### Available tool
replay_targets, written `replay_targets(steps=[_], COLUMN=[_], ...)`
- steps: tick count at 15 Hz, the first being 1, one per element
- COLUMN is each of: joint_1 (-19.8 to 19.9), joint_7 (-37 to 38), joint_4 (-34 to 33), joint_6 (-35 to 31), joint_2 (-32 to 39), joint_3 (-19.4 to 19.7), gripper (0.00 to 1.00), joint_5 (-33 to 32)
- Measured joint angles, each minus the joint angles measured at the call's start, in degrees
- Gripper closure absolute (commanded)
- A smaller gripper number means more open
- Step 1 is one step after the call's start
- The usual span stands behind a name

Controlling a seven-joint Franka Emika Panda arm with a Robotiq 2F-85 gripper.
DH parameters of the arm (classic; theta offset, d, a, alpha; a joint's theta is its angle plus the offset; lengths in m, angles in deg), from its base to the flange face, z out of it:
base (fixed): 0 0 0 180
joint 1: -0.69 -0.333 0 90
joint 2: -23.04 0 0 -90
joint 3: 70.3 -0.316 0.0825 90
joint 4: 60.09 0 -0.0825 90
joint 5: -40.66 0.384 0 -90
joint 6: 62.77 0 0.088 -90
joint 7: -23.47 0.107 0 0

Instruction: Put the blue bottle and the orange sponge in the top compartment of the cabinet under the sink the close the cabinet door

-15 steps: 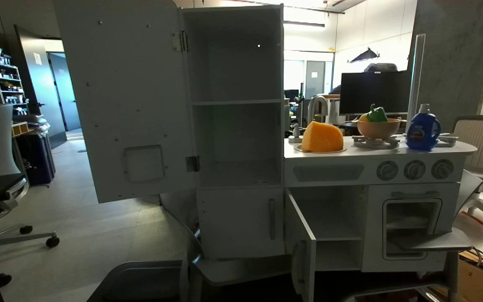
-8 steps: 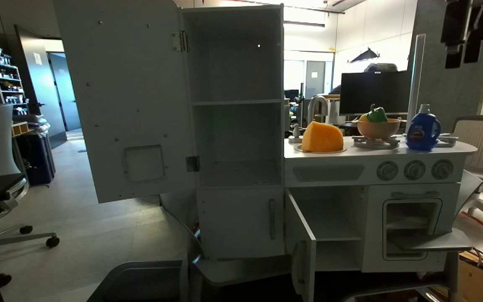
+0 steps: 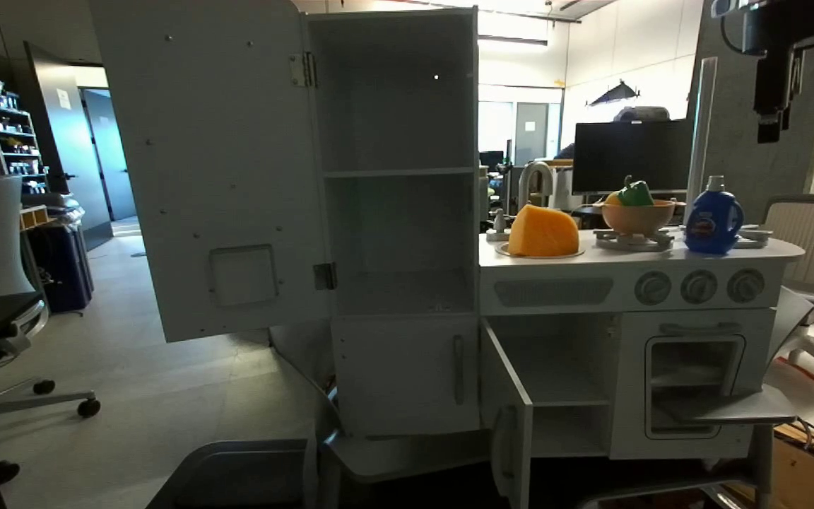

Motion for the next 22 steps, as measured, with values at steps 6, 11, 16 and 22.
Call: replay_targets(steps=[6, 11, 16, 22], joint_1=[5.56, 6.43, 6.45, 6.63], joint_7=[-8.74, -9.61, -9.64, -9.46], joint_4=[-2.52, -2.73, -4.19, -7.83], joint_6=[-4.93, -8.22, -8.88, -8.99], joint_2=[3.51, 7.44, 11.04, 15.40], joint_3=[0.32, -0.46, -2.22, -2.78], gripper=[0.00, 0.00, 0.00, 0.00], joint_5=[3.71, 10.48, 12.60, 12.88])
